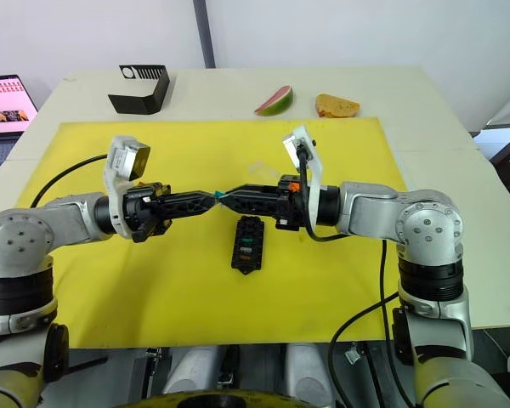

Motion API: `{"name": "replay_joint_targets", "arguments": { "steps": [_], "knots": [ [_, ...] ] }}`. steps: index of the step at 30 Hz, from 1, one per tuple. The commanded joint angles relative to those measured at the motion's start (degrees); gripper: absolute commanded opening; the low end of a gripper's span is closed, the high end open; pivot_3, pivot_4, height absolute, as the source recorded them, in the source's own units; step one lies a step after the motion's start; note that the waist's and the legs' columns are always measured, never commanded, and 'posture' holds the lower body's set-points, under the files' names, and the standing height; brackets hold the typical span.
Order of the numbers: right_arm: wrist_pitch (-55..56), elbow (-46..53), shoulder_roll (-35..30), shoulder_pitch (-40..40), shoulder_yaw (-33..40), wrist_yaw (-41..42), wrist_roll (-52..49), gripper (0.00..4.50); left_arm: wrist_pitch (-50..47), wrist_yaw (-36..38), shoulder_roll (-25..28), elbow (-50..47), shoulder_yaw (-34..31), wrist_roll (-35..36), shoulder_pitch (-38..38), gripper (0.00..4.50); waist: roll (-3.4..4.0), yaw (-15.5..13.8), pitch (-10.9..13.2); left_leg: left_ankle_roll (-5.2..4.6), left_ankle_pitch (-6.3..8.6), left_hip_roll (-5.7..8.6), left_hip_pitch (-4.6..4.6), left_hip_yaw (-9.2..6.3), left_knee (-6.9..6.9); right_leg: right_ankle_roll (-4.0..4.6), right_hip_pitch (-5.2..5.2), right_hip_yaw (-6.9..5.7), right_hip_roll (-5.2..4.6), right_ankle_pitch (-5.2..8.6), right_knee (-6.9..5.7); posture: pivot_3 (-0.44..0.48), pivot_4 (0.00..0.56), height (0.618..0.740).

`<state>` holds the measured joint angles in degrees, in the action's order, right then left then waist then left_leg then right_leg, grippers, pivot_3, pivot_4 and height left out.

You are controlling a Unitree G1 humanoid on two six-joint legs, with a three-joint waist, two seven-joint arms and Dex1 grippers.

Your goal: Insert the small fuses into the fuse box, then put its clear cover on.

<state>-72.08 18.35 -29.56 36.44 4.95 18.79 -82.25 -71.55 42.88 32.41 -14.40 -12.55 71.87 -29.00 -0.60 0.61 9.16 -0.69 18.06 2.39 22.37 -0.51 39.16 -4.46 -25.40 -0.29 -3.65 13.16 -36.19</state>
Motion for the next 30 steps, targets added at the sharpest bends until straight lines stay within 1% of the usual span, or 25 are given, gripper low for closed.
{"name": "replay_joint_targets", "arguments": {
  "steps": [1,5,11,12,13,15,16,18,20,22,25,27,30],
  "knots": [
    [1.36,0.92,-0.32,1.18,0.43,0.33,-1.08,1.18,1.64,0.15,0.37,-1.38,-0.15,0.94,-0.81,0.00,0.00,0.00,0.00,0.00,0.00,0.00,0.00,0.00,0.00,0.00,0.00,0.00,0.00,0.00,0.00,0.000,0.150,0.740],
    [1.38,1.08,-0.76,1.14,0.37,0.32,-1.07,0.03,1.72,-0.78,0.02,-1.29,-0.02,1.91,-0.97,0.00,0.00,-0.03,0.00,-0.02,0.01,0.00,0.00,0.00,0.00,0.00,0.00,0.00,0.00,0.00,0.01,0.000,0.150,0.740],
    [2.27,0.57,-0.61,1.26,1.43,-0.79,-4.81,0.03,1.78,-1.78,-0.16,-1.23,0.27,2.63,-0.72,0.00,0.00,-0.01,0.00,-0.03,0.02,-0.01,0.01,0.00,0.00,0.00,0.00,0.00,0.00,0.00,0.02,0.000,0.150,0.740],
    [2.34,0.51,-0.77,1.29,1.52,-0.92,-5.39,0.00,1.69,-1.77,0.09,-0.79,0.13,2.76,-0.74,0.64,0.00,-0.01,0.01,-0.03,0.02,-0.01,0.01,0.00,0.00,0.00,0.00,0.00,0.00,0.00,0.02,0.000,0.150,0.740],
    [2.39,0.45,-1.05,1.34,1.54,-0.98,-5.84,0.00,1.46,-1.57,0.55,-0.30,0.00,2.83,-0.81,0.98,0.00,-0.01,0.01,-0.03,0.02,-0.01,0.01,0.00,0.00,0.00,0.00,0.00,0.00,0.00,0.02,0.000,0.150,0.740],
    [2.55,0.41,-1.79,1.41,1.51,-0.91,-6.33,0.00,1.54,0.25,2.54,-0.23,0.30,1.37,-0.71,2.01,0.00,0.03,0.01,-0.03,0.02,-0.01,0.01,0.00,0.00,0.00,0.00,0.00,0.00,0.00,0.02,0.000,0.150,0.740],
    [2.68,0.55,-2.34,1.47,1.56,-0.59,-5.98,0.00,2.11,2.09,4.47,-0.56,0.95,-0.37,-0.50,2.54,0.00,0.03,0.01,-0.03,0.02,-0.01,0.01,0.00,0.00,0.00,0.00,0.00,0.01,0.00,0.02,0.000,0.150,0.740],
    [3.49,1.78,-4.12,1.48,1.38,1.34,-2.81,0.00,5.56,8.18,9.86,-2.18,3.83,-6.10,0.69,3.59,0.02,0.05,0.02,-0.04,0.02,-0.01,0.01,0.01,-0.01,0.00,0.00,0.00,0.02,0.00,0.04,0.000,0.150,0.740],
    [6.20,4.93,-7.22,0.53,-0.59,5.67,4.66,0.00,11.87,15.25,15.40,-4.12,8.25,-13.59,2.71,4.46,0.09,0.04,0.06,-0.04,0.02,-0.02,0.01,0.02,-0.02,0.01,0.00,0.00,0.03,0.01,0.07,0.000,0.150,0.740],
    [9.60,7.18,-9.15,-0.78,-2.89,9.50,11.25,0.00,17.85,19.61,18.35,-4.60,11.93,-19.62,4.09,4.46,0.12,-0.03,0.08,-0.03,0.02,-0.02,0.01,0.08,-0.04,0.02,0.00,0.00,0.03,0.01,0.11,0.000,0.150,0.740],
    [16.56,9.64,-12.34,-2.89,-8.73,16.31,22.83,0.00,28.83,23.24,19.55,-4.15,17.18,-29.91,5.48,4.46,0.12,-0.27,0.08,-0.16,0.09,-0.02,0.02,0.08,-0.02,0.02,0.04,0.00,0.02,0.01,0.17,0.000,0.150,0.740],
    [22.60,10.28,-14.57,-4.28,-13.89,20.42,32.13,0.00,36.37,24.56,18.66,-3.21,19.57,-35.85,6.51,4.46,0.11,-0.30,0.08,-0.25,0.14,-0.02,0.02,0.08,-0.01,0.02,0.04,0.01,-0.01,0.01,0.18,0.000,0.150,0.740],
    [30.76,9.04,-16.21,-5.96,-19.76,25.13,43.05,0.00,42.49,24.72,16.09,-1.59,21.14,-40.27,6.40,4.46,0.11,-0.24,0.08,-0.27,0.16,-0.03,0.03,0.09,-0.01,0.02,0.03,0.01,-0.02,0.01,0.19,0.000,0.150,0.740]
  ]
}}
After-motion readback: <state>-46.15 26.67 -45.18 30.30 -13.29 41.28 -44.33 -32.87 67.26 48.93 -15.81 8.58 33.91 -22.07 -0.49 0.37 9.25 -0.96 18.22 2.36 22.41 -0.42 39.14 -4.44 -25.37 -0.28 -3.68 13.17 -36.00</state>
